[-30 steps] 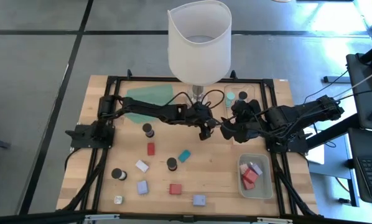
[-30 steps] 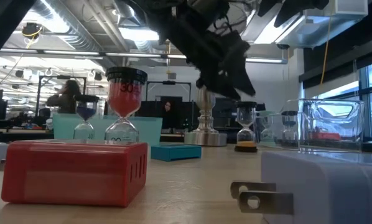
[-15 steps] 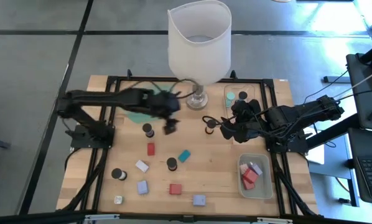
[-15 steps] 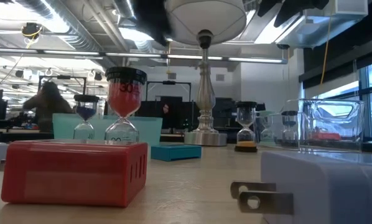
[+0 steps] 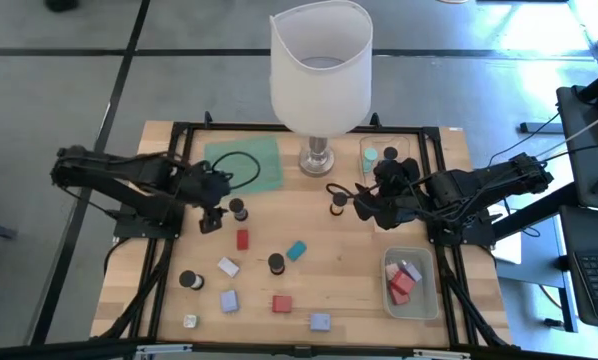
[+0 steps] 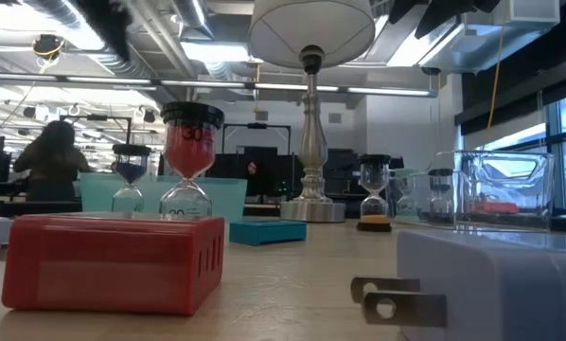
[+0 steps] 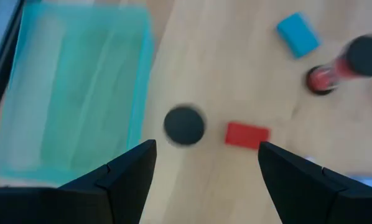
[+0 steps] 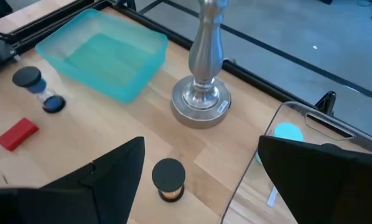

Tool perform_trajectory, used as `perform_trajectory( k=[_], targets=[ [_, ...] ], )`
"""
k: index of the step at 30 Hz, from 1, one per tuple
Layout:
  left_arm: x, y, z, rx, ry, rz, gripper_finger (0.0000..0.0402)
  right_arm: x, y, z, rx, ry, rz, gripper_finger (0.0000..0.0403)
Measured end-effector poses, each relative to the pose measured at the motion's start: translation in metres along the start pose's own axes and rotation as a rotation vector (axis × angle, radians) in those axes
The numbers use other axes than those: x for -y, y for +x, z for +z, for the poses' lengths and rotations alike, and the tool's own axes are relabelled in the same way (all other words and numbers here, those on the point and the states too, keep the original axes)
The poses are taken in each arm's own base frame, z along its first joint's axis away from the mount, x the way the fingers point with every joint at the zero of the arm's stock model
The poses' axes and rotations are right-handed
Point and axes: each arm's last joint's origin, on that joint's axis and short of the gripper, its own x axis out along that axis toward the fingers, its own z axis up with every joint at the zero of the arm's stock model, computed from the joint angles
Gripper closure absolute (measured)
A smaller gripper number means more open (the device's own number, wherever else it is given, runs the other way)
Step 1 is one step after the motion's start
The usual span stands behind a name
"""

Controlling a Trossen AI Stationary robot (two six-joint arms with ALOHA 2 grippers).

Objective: Pick & Place Office items
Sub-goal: Move the blue hourglass to the center of the table

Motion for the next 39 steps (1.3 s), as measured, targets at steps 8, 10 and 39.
perform_trajectory(
  k=[8, 10, 39],
  targets=[
    [0.0, 0.059, -0.044, -0.037, -0.065, 0.029, 0.0123, -0.001, 0.0, 0.001, 0.012, 0.014, 0.005, 0.0085],
    [0.001, 0.071, -0.05, -0.04, -0.064, 0.032, 0.0123, -0.002, 0.0, 0.001, 0.015, 0.02, 0.01, 0.0085],
    [0.006, 0.124, -0.057, 0.116, -0.168, 0.138, 0.0123, -0.002, 0.002, 0.004, 0.022, 0.022, 0.01, 0.0085]
  ],
)
